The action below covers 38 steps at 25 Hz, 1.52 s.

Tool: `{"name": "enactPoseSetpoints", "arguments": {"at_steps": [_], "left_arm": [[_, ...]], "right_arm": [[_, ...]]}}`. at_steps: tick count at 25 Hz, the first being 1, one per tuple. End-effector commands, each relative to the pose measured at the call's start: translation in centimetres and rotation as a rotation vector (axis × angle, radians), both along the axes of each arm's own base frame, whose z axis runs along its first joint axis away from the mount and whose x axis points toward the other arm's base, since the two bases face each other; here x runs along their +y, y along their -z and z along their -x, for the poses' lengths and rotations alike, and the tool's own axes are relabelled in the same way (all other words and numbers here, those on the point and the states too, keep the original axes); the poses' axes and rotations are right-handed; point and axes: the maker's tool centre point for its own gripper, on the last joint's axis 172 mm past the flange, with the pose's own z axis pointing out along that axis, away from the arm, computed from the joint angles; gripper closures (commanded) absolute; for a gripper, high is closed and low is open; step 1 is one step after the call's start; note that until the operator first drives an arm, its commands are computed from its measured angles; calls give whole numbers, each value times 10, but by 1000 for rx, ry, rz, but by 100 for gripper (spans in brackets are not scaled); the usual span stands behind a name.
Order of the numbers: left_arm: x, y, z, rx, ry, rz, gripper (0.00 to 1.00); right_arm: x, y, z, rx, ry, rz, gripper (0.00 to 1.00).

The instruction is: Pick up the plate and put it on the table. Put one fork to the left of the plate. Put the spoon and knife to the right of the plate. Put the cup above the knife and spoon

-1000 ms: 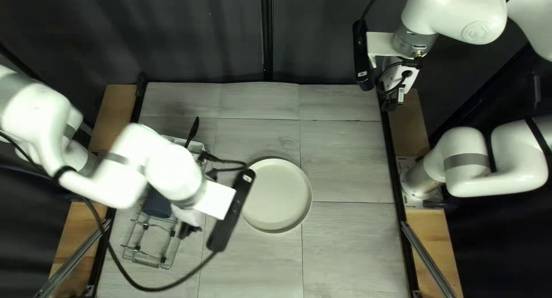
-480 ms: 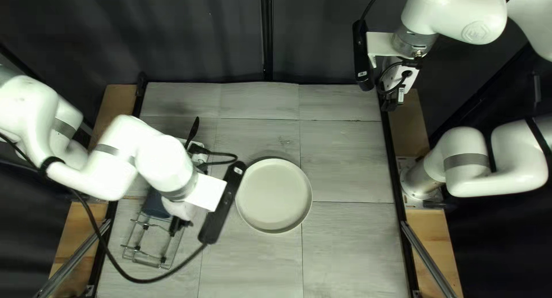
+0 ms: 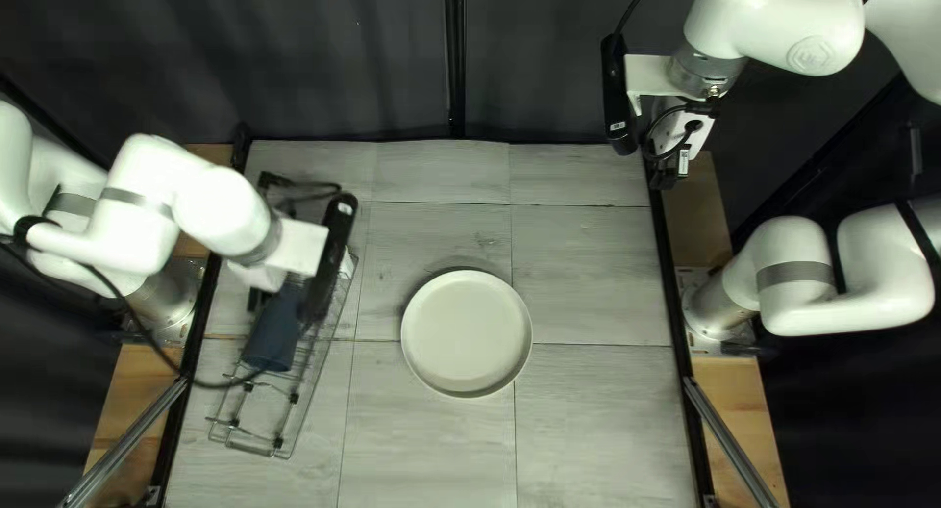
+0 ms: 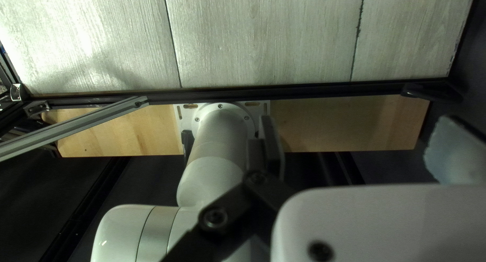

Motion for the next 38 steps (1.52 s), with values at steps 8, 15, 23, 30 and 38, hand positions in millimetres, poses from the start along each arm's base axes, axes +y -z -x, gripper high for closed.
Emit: {"name": "enactPoseSetpoints", "arguments": {"at_steps": [8, 15, 23, 30, 38], "left_arm": [[19, 46, 4, 29, -108, -51, 0], [13, 54, 10, 40, -150, -46, 100], [10, 47, 8, 38, -158, -49, 100], [-8, -27, 17, 18, -134, -51, 100], [-27, -65, 18, 26, -104, -60, 100]], "right_arm": [[0, 0, 0, 0, 0, 0, 0], [0, 0, 0, 0, 0, 0, 0], [0, 0, 0, 0, 0, 0, 0], [0, 0, 0, 0, 0, 0, 0], [0, 0, 0, 0, 0, 0, 0]]}}
